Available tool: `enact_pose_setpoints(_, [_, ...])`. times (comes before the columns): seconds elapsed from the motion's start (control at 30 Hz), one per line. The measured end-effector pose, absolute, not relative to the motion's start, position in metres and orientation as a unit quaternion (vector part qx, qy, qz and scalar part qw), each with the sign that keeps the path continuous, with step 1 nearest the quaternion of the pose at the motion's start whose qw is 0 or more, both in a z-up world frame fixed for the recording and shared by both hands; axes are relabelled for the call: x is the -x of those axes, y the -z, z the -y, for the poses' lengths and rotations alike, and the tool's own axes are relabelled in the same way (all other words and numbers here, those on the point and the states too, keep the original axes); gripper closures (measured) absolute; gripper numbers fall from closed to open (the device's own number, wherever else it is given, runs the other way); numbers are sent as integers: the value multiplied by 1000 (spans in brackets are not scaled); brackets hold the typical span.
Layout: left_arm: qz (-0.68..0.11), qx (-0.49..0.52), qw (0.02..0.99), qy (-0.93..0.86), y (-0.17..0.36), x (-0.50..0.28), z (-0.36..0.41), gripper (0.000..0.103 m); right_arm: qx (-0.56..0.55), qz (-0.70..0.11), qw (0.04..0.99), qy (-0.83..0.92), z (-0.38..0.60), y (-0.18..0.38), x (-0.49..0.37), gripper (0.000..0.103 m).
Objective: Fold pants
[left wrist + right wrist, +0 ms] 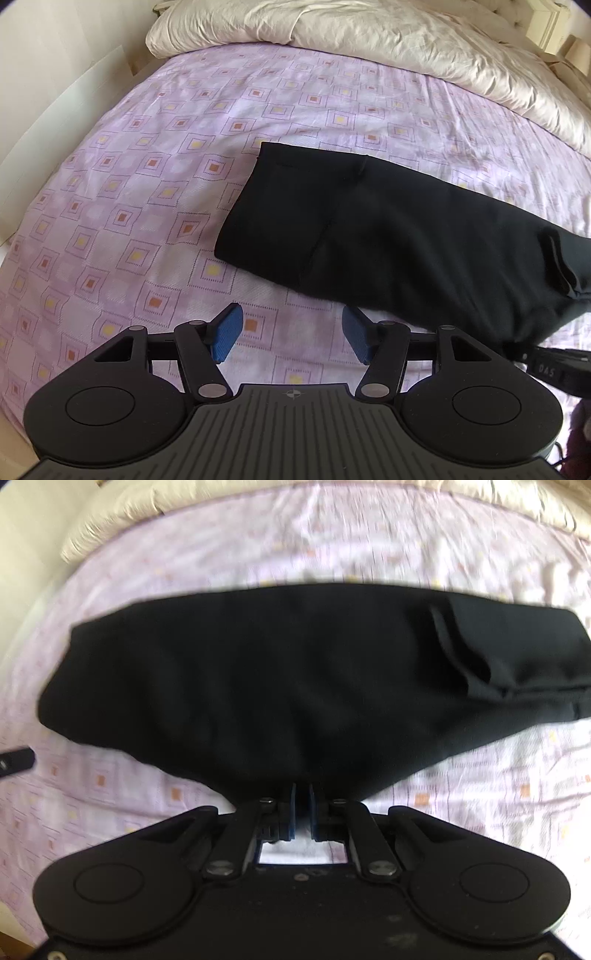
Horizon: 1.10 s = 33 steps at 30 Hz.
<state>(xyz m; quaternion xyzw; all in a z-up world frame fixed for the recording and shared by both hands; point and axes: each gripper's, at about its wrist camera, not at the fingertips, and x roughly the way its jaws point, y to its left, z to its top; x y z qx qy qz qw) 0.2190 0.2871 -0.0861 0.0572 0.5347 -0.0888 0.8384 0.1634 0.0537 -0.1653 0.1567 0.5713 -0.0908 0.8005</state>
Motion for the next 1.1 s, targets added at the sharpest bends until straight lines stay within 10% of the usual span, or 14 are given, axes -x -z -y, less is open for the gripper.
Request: enact_pose_setpoints(1.1, [-546, 144, 810, 158, 120, -254, -335, 38, -149, -583, 793, 94, -58, 167, -175, 94])
